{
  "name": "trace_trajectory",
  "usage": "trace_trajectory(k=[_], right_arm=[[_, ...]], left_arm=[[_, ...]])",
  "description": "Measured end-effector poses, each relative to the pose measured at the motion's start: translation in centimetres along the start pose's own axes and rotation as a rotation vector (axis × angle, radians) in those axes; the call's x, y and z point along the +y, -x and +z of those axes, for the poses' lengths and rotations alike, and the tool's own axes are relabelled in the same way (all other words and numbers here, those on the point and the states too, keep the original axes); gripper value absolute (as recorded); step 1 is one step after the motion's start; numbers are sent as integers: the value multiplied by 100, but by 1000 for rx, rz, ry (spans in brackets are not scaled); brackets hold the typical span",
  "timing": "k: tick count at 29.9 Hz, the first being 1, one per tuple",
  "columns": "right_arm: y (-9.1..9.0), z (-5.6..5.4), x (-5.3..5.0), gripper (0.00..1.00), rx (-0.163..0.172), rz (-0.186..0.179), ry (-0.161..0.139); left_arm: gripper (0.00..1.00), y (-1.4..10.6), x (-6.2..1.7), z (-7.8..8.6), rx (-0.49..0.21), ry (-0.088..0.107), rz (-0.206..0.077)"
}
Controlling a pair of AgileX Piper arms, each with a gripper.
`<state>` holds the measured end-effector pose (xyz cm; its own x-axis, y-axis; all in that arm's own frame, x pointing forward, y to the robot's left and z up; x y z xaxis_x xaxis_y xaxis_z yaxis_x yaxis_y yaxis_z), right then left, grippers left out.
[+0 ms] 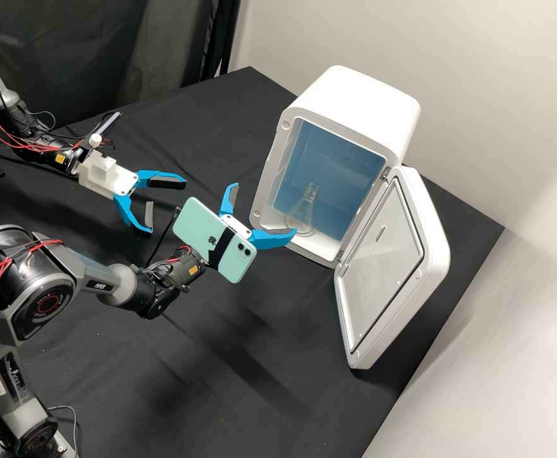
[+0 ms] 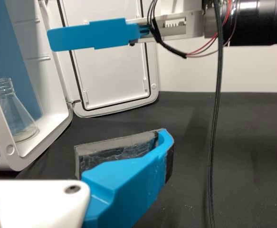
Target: Take the flask out of the incubator
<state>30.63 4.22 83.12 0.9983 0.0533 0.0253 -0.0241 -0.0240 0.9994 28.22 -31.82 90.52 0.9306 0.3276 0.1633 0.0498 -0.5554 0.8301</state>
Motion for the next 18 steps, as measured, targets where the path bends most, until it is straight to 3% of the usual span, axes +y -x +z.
trace_trajectory(k=[8,18], right_arm=[[0,0,0,100,0,0,0],[0,0,0,100,0,0,0]], left_arm=[[100,-42,-46,-162,47,9,-15],[100,-40,-47,-175,51,10,-15]])
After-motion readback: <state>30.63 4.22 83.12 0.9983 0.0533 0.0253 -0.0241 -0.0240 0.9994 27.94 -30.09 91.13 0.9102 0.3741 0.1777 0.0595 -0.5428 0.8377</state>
